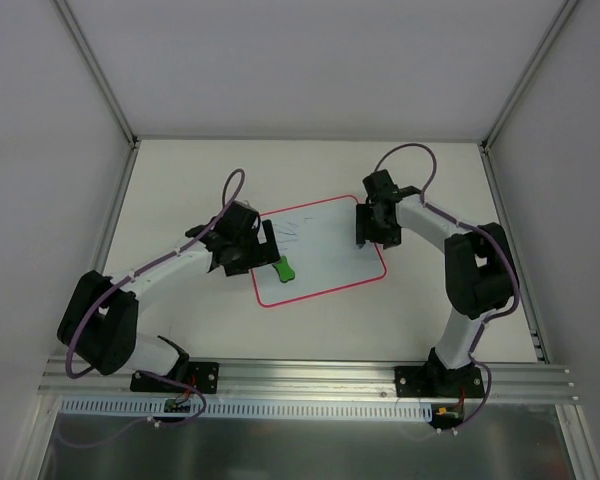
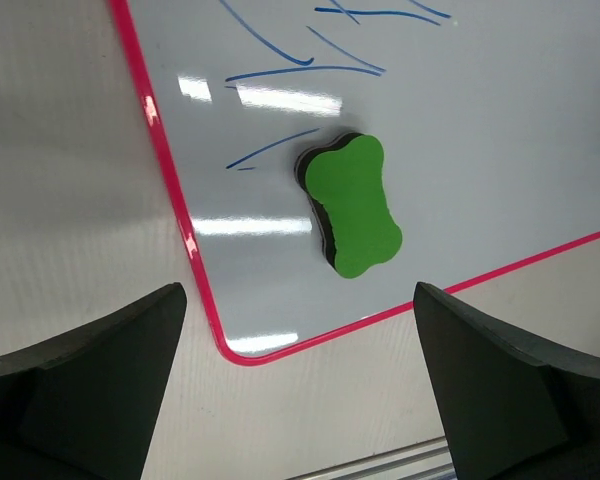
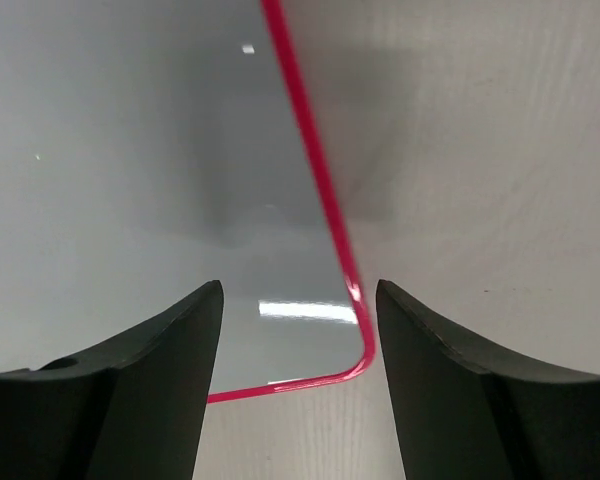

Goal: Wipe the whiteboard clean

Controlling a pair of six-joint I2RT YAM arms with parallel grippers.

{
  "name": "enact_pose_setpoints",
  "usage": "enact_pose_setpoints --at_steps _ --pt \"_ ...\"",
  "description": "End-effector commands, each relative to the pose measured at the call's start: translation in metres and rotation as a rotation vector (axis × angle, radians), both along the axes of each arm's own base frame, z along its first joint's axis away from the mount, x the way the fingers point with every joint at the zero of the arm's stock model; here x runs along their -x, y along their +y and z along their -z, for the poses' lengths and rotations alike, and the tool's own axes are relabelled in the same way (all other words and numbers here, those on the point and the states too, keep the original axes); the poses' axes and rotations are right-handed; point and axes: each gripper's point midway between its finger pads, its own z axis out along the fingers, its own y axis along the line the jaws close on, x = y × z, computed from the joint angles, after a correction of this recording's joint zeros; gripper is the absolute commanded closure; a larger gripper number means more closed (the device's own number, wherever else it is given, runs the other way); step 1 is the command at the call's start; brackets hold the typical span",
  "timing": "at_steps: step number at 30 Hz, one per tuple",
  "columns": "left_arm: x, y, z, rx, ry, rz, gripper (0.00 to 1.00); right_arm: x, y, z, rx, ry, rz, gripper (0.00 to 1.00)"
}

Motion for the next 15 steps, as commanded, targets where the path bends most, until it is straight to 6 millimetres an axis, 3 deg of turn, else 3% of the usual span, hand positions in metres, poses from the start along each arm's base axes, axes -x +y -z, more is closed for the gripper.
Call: enact_pose_setpoints --at_steps 1,5,12,15 --pt "-0.007 -0.011 -0.004 -0.018 -0.002 -0.011 0.01 -0.006 -0.017 -0.005 -0.033 -0.028 0.025 0.34" --pt "-0.01 -0.019 0.0 -0.048 0.002 0.005 0.01 -0.011 -0.033 0.006 -0.039 -0.007 0.075 0.43" --pt "-0.015 -0.023 0.014 -0.094 0.027 0.021 0.03 -0.003 -0.034 0.027 -0.046 0.044 0.088 0.6" --pt "-0.015 -0.027 0.017 -0.101 0.031 0.03 0.04 0.004 -0.036 0.033 -0.043 0.055 0.093 0.62"
